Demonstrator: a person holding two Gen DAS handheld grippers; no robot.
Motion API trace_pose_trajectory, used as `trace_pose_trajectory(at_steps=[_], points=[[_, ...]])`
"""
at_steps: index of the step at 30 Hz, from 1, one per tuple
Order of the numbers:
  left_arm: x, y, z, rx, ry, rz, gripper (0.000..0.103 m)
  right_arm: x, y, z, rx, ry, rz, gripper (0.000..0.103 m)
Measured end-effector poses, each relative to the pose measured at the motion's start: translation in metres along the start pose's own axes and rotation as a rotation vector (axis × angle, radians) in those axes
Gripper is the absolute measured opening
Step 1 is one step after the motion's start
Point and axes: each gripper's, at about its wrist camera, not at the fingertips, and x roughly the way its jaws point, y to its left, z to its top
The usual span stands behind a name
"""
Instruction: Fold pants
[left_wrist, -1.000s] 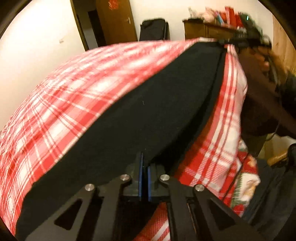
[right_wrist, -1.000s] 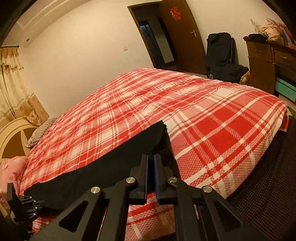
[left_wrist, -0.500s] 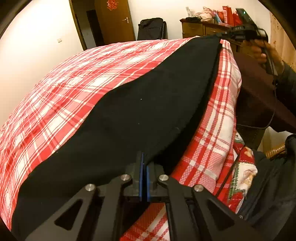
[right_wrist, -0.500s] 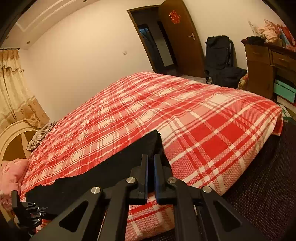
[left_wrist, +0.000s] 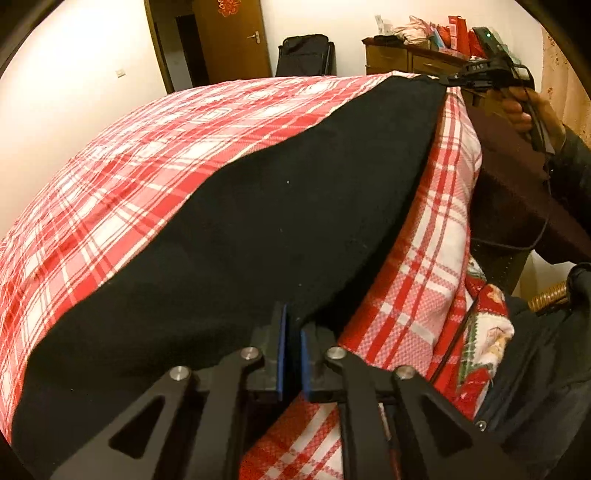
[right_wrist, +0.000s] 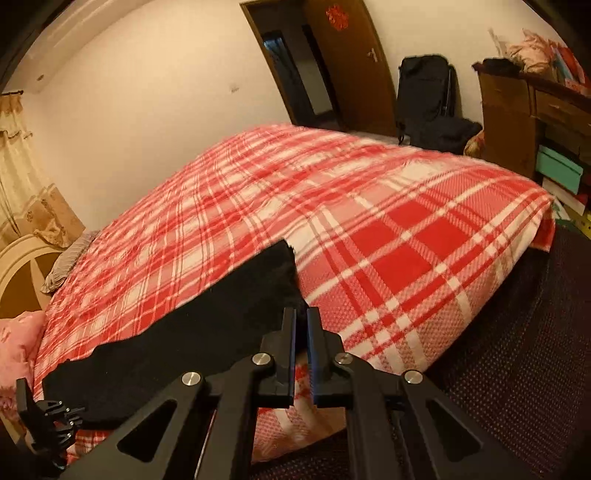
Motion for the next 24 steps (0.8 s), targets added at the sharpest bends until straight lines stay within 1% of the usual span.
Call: trace_pose_trajectory(at_steps=[1,2,3,4,5,7,9,10,12,13,14,15,16,17,18,19,22,23,24], points=[[0.001,0.001,-0.001,-0.014,0.006,-0.008,0.015,-0.002,0.000,0.000,0.002,-0.009,-0.021,0.010],[0.001,0.001,-0.001,-0.016,0.008,-0.012,0.017,-0.005,0.002,0.000,-0.006,-0.023,-0.060,0.016],[-0.001,0.000,-0.001,-0.013,0.006,-0.011,0.022,-0.009,0.007,0.001,-0.025,-0.040,-0.089,0.020],[-0.005,-0.002,-0.001,-0.004,0.000,-0.012,0.027,-0.012,0.013,0.001,-0.042,-0.054,-0.096,0.022],[-0.009,-0.003,-0.001,0.005,-0.006,-0.014,0.030,-0.017,0.021,0.000,-0.064,-0.071,-0.090,0.024],[-0.019,-0.005,-0.002,0.013,-0.027,-0.005,0.045,-0.022,0.046,-0.004,-0.127,-0.092,-0.054,0.030],[-0.029,-0.003,-0.004,0.006,-0.049,0.004,0.049,-0.020,0.069,-0.012,-0.191,-0.077,-0.006,0.046],[-0.033,0.001,-0.005,-0.002,-0.058,0.010,0.050,-0.013,0.084,-0.018,-0.234,-0.042,0.034,0.047],[-0.039,0.012,-0.010,-0.023,-0.065,0.040,0.052,-0.003,0.104,-0.028,-0.282,0.001,0.075,0.047],[-0.040,0.021,-0.014,-0.040,-0.062,0.061,0.052,0.004,0.120,-0.036,-0.326,0.032,0.090,0.047],[-0.041,0.028,-0.019,-0.054,-0.055,0.086,0.052,0.008,0.131,-0.042,-0.367,0.048,0.084,0.047],[-0.042,0.037,-0.025,-0.071,-0.047,0.112,0.052,0.011,0.144,-0.048,-0.424,0.051,0.060,0.047],[-0.045,0.048,-0.032,-0.100,-0.040,0.131,0.052,0.012,0.156,-0.053,-0.476,0.042,0.040,0.047],[-0.047,0.055,-0.037,-0.122,-0.038,0.139,0.052,0.012,0.166,-0.057,-0.507,0.039,0.039,0.047],[-0.049,0.065,-0.046,-0.152,-0.031,0.151,0.052,0.011,0.175,-0.062,-0.529,0.045,0.057,0.047],[-0.049,0.071,-0.053,-0.169,-0.019,0.155,0.052,0.011,0.184,-0.065,-0.535,0.060,0.098,0.047],[-0.042,0.077,-0.070,-0.190,0.040,0.147,0.052,0.017,0.220,-0.078,-0.541,0.127,0.265,0.047],[-0.039,0.075,-0.075,-0.183,0.050,0.144,0.053,0.019,0.232,-0.083,-0.553,0.143,0.308,0.047],[-0.041,0.073,-0.078,-0.172,0.035,0.150,0.054,0.022,0.248,-0.091,-0.581,0.163,0.358,0.047]])
